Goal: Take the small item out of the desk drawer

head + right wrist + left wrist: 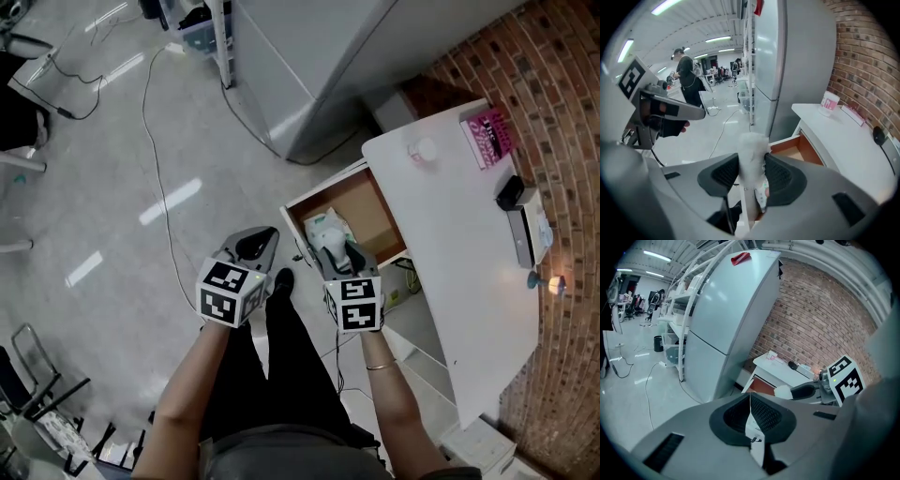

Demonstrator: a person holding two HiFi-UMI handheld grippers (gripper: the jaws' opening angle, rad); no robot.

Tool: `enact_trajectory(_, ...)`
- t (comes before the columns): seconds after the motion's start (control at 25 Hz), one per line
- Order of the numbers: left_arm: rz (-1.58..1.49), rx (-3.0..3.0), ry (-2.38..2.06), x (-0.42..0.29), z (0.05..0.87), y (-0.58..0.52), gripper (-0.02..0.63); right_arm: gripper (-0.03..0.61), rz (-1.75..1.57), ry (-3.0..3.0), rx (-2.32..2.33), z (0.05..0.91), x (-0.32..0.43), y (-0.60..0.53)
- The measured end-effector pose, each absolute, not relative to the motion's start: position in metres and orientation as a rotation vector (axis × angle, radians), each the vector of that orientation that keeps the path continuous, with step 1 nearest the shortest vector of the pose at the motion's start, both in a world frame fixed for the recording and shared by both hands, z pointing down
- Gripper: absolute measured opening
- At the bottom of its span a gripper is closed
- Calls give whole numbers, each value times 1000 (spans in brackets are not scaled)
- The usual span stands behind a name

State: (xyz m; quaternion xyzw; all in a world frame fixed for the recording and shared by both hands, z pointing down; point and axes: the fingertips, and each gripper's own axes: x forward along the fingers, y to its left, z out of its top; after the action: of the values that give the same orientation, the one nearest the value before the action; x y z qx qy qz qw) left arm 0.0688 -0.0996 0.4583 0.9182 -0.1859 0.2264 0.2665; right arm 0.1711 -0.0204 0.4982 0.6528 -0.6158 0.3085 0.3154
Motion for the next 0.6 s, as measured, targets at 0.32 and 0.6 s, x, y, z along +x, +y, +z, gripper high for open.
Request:
enact_trajectory(0.32,627,2565,-454,66,429,-110,23,173,839,-1636,1908,449,167,-21)
enact_trajectory(0.6,623,2639,-390,67,404,-118,24,173,838,-1642,2076,410,166,-22)
